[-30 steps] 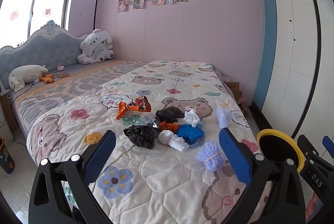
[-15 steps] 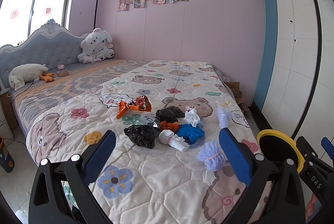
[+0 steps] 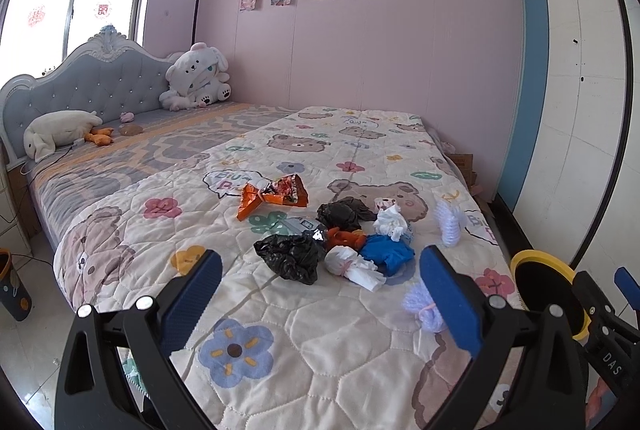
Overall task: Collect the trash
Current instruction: 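Reach the left tool to the black plastic bag while the right tool grasps the lavender mesh net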
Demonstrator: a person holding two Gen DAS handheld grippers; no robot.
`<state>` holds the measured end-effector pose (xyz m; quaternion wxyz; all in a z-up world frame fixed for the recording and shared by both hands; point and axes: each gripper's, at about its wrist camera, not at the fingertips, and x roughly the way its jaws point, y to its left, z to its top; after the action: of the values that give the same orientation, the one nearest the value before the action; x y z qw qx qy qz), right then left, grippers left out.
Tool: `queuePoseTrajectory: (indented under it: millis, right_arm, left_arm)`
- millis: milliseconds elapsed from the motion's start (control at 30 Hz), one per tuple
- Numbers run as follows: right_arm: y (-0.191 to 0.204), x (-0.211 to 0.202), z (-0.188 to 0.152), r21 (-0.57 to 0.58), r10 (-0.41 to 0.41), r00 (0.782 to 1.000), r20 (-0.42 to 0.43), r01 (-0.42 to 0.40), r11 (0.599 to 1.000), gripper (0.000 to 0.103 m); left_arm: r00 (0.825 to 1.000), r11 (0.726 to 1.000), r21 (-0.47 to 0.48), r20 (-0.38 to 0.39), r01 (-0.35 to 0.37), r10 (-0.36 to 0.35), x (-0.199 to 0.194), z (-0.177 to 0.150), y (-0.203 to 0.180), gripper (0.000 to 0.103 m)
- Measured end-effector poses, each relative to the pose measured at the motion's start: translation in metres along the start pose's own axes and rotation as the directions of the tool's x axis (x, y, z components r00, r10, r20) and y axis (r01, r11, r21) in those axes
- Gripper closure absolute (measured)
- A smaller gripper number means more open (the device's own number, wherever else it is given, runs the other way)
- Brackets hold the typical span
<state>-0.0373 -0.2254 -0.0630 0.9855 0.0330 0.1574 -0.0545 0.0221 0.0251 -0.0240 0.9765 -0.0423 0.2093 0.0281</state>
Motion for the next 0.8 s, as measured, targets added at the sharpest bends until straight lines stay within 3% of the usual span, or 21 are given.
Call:
queuePoseTrajectory:
  millis: [167, 367, 633, 800]
  right_arm:
    - [0.005, 0.019, 0.000, -0.014, 0.064, 0.997, -0.034, -0.065, 0.998, 0.008]
    - [0.018, 0.050, -0.003, -0.042, 0.131, 0.982, -0.135, -0.137, 0.990, 0.008]
    - [0.043, 0.098, -0.005, -0.048, 0.249, 0.924, -0.292, -0.274, 0.960, 0.008]
    - [0.069, 0.122, -0.008, -0.076, 0.272, 0.895, -0.355, -0.318, 0.945, 0.008]
  left_arm:
    - [0.999, 0.999, -0.015, -0.020, -0.038, 0.038, 0.016, 0.004, 0.016, 0.007]
    - [0.995, 0.997, -0.013, -0.068, -0.079, 0.078, 0.042, 0.007, 0.034, 0.007]
    - [0.982, 0.992, 0.025, -0.139, -0.126, 0.128, 0.096, 0.008, 0.054, 0.007]
    - [0.971, 0.993, 0.057, -0.212, -0.100, 0.110, 0.129, 0.007, 0.055, 0.007]
